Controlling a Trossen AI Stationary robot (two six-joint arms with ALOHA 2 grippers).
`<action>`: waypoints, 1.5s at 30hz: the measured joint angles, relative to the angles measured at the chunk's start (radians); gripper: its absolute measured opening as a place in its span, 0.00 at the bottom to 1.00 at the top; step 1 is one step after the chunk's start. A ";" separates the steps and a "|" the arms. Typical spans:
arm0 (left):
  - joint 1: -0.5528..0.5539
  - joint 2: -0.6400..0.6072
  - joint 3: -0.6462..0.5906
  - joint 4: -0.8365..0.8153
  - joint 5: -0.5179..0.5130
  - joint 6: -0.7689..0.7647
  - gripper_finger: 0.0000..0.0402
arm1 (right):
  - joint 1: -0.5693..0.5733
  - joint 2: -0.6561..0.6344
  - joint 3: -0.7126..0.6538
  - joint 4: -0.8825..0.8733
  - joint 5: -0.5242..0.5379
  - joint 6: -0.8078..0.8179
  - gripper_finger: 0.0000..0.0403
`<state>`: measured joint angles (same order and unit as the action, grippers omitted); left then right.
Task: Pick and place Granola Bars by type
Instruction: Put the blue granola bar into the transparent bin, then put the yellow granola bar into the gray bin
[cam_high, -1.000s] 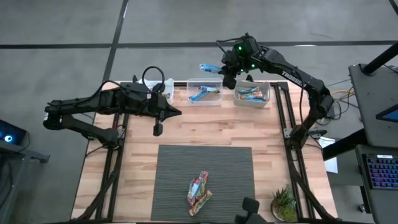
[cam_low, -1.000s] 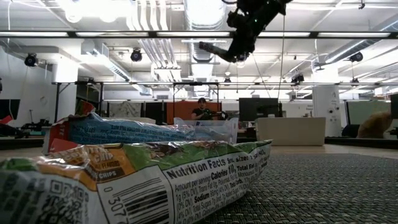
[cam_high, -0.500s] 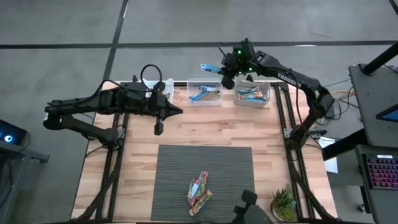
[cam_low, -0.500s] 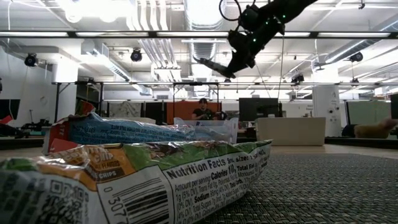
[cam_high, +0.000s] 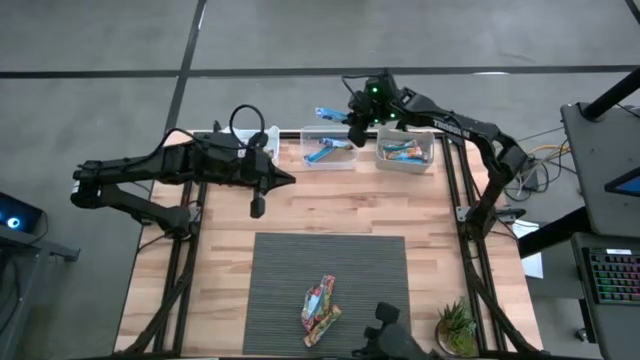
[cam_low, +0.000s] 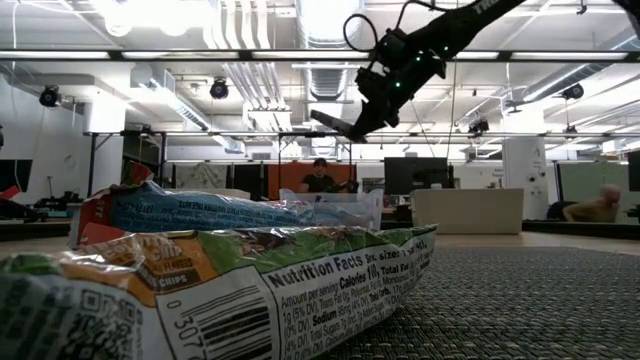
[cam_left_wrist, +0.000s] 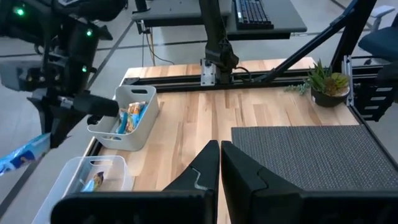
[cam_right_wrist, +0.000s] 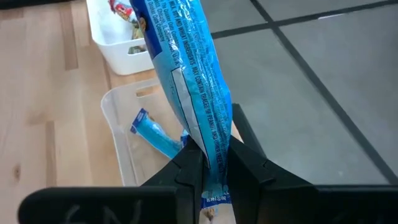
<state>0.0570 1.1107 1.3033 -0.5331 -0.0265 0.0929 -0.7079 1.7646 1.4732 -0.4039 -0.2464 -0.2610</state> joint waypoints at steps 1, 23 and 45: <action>0.000 0.000 0.000 0.001 0.000 0.000 0.00 | 0.001 0.010 0.007 -0.001 -0.001 0.000 0.12; 0.000 0.000 0.000 0.001 0.000 0.000 0.00 | 0.025 0.139 0.044 -0.012 -0.105 0.025 0.13; 0.000 0.000 0.000 0.001 -0.001 0.001 0.00 | 0.036 0.149 0.043 -0.088 -0.131 0.045 0.29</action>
<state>0.0566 1.1110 1.3033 -0.5323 -0.0273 0.0936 -0.6720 1.9137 1.5166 -0.4915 -0.3771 -0.2161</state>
